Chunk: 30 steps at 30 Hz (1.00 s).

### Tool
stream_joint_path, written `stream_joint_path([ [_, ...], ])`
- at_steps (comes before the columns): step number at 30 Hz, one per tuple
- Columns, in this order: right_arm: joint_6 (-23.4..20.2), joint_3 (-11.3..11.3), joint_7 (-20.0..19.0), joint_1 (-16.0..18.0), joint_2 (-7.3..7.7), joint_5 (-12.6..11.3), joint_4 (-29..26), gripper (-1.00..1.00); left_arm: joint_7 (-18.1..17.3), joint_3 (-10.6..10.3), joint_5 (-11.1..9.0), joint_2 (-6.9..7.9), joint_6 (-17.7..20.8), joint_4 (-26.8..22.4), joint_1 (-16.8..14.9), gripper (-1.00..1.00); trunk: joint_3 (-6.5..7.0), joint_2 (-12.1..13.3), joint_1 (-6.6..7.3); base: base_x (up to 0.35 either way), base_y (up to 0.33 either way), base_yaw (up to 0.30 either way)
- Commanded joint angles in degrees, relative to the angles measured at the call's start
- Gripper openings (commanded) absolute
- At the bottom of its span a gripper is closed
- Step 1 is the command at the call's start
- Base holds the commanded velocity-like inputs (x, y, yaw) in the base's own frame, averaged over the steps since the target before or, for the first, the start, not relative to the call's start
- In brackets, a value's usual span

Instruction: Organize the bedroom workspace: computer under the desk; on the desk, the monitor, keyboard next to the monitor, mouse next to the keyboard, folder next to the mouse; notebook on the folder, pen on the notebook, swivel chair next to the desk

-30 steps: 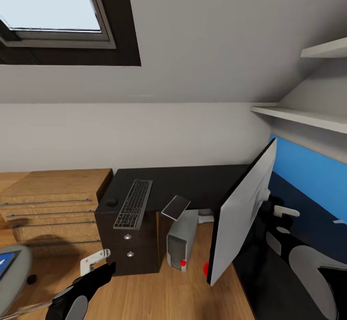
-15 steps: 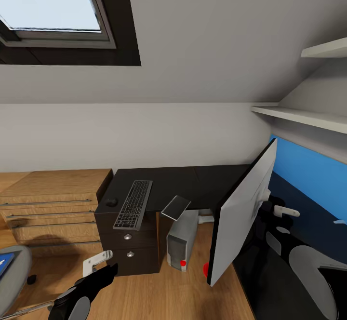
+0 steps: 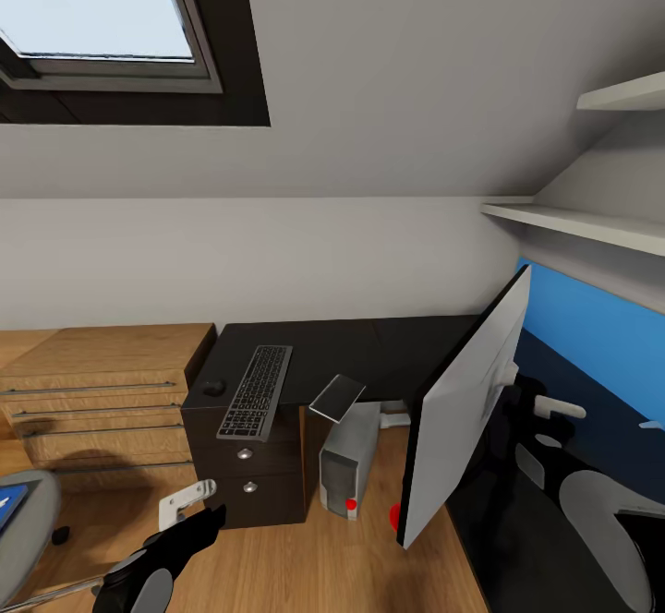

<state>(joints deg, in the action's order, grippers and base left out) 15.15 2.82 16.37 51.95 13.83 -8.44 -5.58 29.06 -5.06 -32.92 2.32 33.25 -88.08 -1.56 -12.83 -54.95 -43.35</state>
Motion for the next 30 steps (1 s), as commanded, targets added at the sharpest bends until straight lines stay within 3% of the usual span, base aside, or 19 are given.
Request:
stream_joint_path([
  [1,0.35,0.22,-0.14,0.06,-0.02,-0.31,0.05,1.0,0.58,-0.13,-0.59,0.06,0.06,-0.07,-0.04,1.0,-0.08,-0.06,-0.01,0.0,0.0,0.0],
  [3,0.34,0.15,-0.13,0.07,-0.02,-0.29,0.05,1.0,0.59,-0.13,-0.59,0.07,0.06,-0.07,-0.04,1.0,-0.08,-0.06,-0.01,0.0,0.0,0.0],
  [4,0.33,0.12,-0.12,0.06,-0.03,-0.28,0.05,-1.0,0.59,-0.13,-0.58,0.1,0.06,-0.07,-0.05,1.0,-0.08,-0.06,-0.01,0.0,0.0,0.0],
  [30,0.32,-0.08,-0.28,0.08,-0.13,-0.17,0.08,-1.0,0.62,-0.13,-0.64,0.07,0.06,-0.07,-0.06,1.0,-0.08,-0.06,-0.01,0.0,0.0,0.0],
])
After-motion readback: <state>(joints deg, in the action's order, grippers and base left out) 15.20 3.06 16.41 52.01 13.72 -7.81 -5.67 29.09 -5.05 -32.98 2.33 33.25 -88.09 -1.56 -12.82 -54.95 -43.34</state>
